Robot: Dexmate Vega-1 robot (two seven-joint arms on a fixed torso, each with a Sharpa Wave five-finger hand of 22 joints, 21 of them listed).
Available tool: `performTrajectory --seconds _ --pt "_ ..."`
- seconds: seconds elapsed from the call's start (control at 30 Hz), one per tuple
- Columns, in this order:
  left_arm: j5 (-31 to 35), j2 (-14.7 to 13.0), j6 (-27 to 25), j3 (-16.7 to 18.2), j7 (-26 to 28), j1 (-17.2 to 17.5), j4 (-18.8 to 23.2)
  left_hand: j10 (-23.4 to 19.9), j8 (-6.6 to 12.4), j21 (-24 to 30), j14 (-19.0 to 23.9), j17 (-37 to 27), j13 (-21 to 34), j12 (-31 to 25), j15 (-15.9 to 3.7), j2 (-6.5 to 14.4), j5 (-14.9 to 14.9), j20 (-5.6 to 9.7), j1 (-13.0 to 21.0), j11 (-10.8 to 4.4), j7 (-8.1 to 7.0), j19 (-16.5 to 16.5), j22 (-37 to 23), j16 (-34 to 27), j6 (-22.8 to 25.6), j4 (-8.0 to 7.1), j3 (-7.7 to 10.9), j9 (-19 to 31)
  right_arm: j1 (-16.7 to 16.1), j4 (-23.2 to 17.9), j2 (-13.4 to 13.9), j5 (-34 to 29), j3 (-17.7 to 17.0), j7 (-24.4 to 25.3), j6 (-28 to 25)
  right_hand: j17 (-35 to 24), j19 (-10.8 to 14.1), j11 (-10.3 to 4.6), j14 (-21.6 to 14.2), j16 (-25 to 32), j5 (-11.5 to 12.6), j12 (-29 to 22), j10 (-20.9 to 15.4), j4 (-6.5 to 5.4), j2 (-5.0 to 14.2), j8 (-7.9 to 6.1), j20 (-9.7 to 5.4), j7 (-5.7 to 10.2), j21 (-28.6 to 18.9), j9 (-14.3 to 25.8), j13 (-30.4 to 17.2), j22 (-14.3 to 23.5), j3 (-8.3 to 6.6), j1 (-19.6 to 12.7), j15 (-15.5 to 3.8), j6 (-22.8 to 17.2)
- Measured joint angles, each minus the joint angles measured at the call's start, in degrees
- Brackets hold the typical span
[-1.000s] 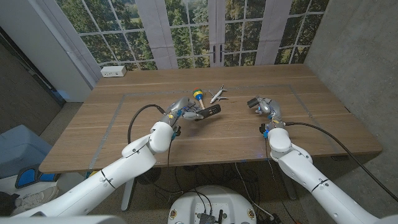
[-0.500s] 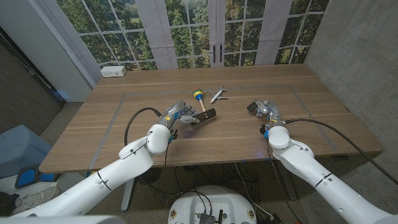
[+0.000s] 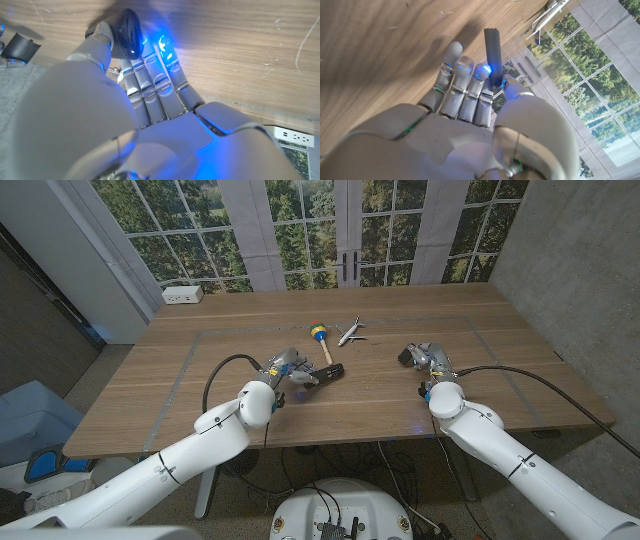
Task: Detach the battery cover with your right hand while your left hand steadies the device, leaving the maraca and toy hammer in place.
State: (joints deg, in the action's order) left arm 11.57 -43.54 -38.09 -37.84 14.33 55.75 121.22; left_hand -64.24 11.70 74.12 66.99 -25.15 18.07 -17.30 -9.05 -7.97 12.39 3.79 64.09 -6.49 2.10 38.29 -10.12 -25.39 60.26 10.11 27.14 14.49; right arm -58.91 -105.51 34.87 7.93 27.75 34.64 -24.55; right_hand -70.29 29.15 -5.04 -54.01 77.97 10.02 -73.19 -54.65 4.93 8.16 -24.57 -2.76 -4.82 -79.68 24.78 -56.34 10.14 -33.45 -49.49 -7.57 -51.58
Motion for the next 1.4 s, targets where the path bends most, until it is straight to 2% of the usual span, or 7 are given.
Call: performTrajectory --seconds 0.07,0.1,0.63,0.87,0.97,1.23,1.4 --pt "0.5 -0.1 -1.5 -0.7 -0.2 -0.5 0.3 0.2 0.0 0.0 -0.1 0.0 0.0 0.0 -0.13 0.2 0.0 -0.2 -0.2 -0.18 -0.29 -0.2 0.0 0.1 -0.3 -0.01 -0.01 0.3 0.2 -0.3 0.2 -0.5 0.3 0.1 -1.1 0.0 0.0 0.0 0.1 -0.2 0.0 1.3 0.0 0.57 -0.01 0.23 0.0 0.0 0.0 -0.3 1.7 0.0 -0.25 0.0 -0.11 0.0" --pt "0.5 -0.1 -1.5 -1.2 -0.2 -0.8 0.5 0.2 0.0 0.0 -0.1 0.0 0.0 0.0 -0.13 0.2 0.0 -0.2 -0.2 -0.18 -0.29 -0.2 0.0 0.2 -0.3 -0.01 -0.01 0.3 0.3 -0.6 0.3 -0.9 0.6 0.2 -2.0 0.0 0.0 0.0 0.2 -0.4 0.0 1.7 0.0 2.21 -0.02 0.23 0.0 0.0 0.0 -0.3 2.2 0.0 -1.6 0.0 -0.2 0.0" --pt "7.8 -0.2 -14.1 -9.0 -1.3 -5.7 2.1 2.1 -0.9 -2.0 -3.3 0.8 -0.8 3.6 -3.05 0.8 0.4 -0.66 -0.8 -2.83 -1.7 -6.1 0.0 4.7 -5.5 -0.06 0.89 0.6 1.3 -3.4 1.0 -3.8 2.8 1.2 -10.1 0.3 -0.6 -0.94 2.3 -2.3 0.4 8.0 1.0 3.95 -2.21 3.98 0.65 0.98 0.0 -1.2 10.8 0.0 -1.52 2.2 0.39 4.1" --pt "10.5 -0.2 -17.3 -11.6 -1.2 -7.1 2.4 11.2 -1.33 -6.0 -11.6 3.2 -1.6 6.2 0.03 7.0 0.4 -1.09 4.9 -3.26 -2.82 -12.1 0.5 8.9 -12.5 -0.86 -0.93 0.1 1.9 -4.1 0.8 -4.4 3.3 1.6 -13.5 0.5 -0.6 -0.77 3.7 -3.3 0.5 11.5 4.0 3.58 -3.18 6.56 1.81 1.04 0.3 -2.2 15.2 -0.3 -0.58 4.1 0.99 8.1" --pt "11.7 -0.2 -18.3 -12.5 -0.9 -7.3 2.6 16.7 -1.33 -8.6 -17.3 4.9 -2.3 6.8 1.72 9.1 0.0 -1.19 3.2 -3.44 -3.66 -14.7 0.5 11.7 -16.0 -1.31 -2.03 -0.6 2.2 -4.4 0.5 -4.6 3.5 1.9 -14.9 3.0 -0.8 -0.58 4.2 -5.8 0.5 13.8 6.2 3.61 -3.92 7.97 2.07 0.88 0.8 -2.8 17.5 -0.3 -0.15 5.7 0.91 10.3" --pt "14.0 0.0 -19.2 -13.3 1.0 -6.9 2.8 35.4 -1.77 -15.9 -36.9 7.3 -4.5 7.4 5.96 5.2 -1.2 -3.24 -5.2 -1.14 -6.27 -22.6 0.5 14.6 -30.7 -1.53 -7.37 -2.9 2.7 -4.6 0.1 -5.1 4.0 2.2 -16.9 12.7 -2.2 1.6 6.7 -15.1 0.5 22.4 14.6 2.98 -5.95 11.56 3.43 1.28 2.3 -4.5 23.6 -0.1 1.28 9.5 1.66 17.3" --pt "15.2 0.1 -19.2 -13.3 2.1 -6.2 3.0 43.2 -1.77 -19.6 -44.1 9.2 -5.7 7.4 6.48 4.7 -1.6 -4.49 -7.4 0.84 -6.94 -26.2 0.5 14.8 -39.7 -1.8 -9.28 -3.6 2.7 -4.7 0.1 -5.4 4.2 2.6 -17.3 17.9 -3.6 3.09 12.2 -21.3 0.5 29.2 21.6 2.99 -6.8 11.96 4.86 1.63 3.4 -5.7 26.5 -0.1 1.26 11.2 2.94 20.2"
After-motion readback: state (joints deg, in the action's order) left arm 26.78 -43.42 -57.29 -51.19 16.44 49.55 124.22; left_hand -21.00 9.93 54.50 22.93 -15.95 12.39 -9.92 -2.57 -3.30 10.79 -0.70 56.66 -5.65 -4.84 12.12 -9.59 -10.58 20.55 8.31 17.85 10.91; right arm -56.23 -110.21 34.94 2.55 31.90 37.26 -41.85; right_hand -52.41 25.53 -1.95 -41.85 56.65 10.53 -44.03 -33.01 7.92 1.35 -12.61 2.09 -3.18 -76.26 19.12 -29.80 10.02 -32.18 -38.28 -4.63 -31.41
